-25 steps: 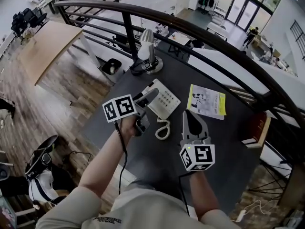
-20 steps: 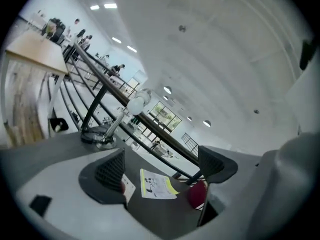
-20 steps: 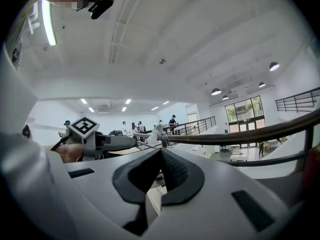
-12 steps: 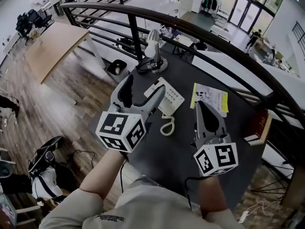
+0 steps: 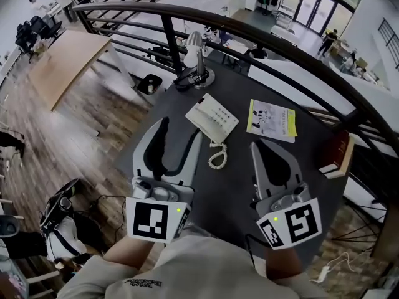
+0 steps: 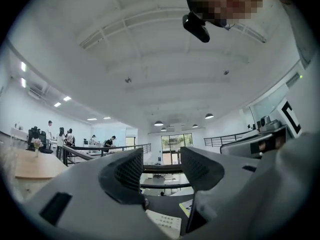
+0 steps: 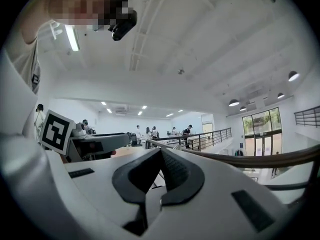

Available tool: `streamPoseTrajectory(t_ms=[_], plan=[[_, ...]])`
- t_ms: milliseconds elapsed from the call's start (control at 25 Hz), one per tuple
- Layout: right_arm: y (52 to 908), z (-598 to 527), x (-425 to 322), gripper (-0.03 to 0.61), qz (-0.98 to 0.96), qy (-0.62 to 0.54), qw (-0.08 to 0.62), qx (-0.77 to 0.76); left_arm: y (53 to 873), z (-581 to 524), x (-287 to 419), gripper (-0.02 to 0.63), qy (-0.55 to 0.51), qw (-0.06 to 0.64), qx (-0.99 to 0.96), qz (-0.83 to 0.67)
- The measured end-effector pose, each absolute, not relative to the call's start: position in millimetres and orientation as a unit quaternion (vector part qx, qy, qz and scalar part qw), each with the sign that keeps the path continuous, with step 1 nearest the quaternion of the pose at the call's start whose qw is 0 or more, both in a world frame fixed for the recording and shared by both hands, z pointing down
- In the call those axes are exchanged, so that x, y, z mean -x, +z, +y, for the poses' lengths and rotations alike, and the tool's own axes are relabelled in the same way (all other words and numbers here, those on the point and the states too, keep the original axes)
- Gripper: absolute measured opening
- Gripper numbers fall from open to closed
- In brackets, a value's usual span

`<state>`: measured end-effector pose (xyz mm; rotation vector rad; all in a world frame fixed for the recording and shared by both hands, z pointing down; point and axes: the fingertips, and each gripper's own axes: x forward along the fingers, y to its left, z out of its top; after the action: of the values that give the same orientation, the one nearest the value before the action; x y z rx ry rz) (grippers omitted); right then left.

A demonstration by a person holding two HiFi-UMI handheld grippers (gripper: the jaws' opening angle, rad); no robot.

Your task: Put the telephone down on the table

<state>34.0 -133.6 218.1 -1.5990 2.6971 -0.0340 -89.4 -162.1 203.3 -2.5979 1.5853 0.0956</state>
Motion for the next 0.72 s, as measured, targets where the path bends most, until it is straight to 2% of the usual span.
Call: streamPoseTrajectory(t_ms=[120, 240, 400, 480, 640, 720], plan=[[223, -118, -31, 0.002, 0.862, -0.002, -0.005, 0.508, 216, -146, 88, 0.23, 0.021, 0.039, 0.853, 0.52], [237, -107, -29, 0.002, 0.866, -0.003, -0.012, 0.501, 240, -139, 85, 0.151, -0.004, 0.027, 0.856, 0.516], [260, -95, -29, 0.002, 0.869, -0.007, -0.019, 0.494, 272, -130, 75, 0.149, -0.025, -0.012, 0.866, 0.499], [275, -92, -30, 0.002, 0.869, -0.019, -0.028, 0.494, 284, -124, 73, 0.106, -0.027, -0.027, 0.87, 0.491], [303, -86, -31, 0.002, 0.87, -0.045, -0.053, 0.487, 304, -114, 69, 0.079, -0.047, -0.015, 0.879, 0.474], [315, -82, -32, 0.002, 0.871, -0.052, -0.068, 0.484, 313, -110, 68, 0.037, -0.051, -0.023, 0.881, 0.47]])
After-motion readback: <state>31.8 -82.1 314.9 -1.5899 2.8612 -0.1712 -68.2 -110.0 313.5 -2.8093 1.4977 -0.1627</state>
